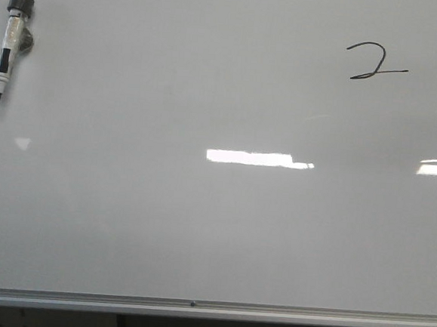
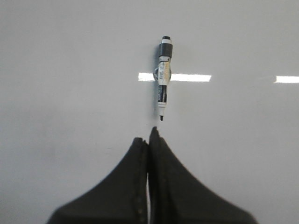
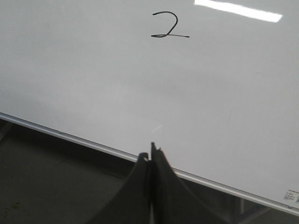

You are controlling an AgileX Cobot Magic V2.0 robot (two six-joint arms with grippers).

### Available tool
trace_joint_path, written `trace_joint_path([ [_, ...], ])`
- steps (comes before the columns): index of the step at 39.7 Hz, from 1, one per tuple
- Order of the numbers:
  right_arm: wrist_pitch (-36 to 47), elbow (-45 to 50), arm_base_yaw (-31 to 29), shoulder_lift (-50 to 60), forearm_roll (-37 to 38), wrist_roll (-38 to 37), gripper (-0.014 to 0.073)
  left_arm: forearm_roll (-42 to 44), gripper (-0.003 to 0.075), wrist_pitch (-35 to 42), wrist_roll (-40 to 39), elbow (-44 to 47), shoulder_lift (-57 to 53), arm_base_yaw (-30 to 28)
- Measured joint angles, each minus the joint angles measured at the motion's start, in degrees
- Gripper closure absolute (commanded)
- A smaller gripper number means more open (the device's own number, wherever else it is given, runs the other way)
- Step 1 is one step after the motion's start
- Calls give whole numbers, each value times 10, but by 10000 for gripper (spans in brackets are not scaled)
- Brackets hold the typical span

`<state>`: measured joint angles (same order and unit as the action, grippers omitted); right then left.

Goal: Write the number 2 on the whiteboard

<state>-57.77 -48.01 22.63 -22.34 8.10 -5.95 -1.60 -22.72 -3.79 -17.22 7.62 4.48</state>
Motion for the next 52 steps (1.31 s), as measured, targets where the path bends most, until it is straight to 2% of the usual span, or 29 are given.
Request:
trace_joint_path([
  [9,0,0,0,0,0,-1,662,0,739,60,6,105,-63,-33],
  [16,0,0,0,0,0,-1,662,0,739,137,6,173,-78,-53],
  [24,1,0,0,1,0,-1,662,13,740,189,6,175,-78,-55],
  [42,1,0,0,1,0,-1,662,21,739,197,11,175,-78,-55],
  [52,1,0,0,1,0,-1,662,21,740,210,38,175,-78,-22],
])
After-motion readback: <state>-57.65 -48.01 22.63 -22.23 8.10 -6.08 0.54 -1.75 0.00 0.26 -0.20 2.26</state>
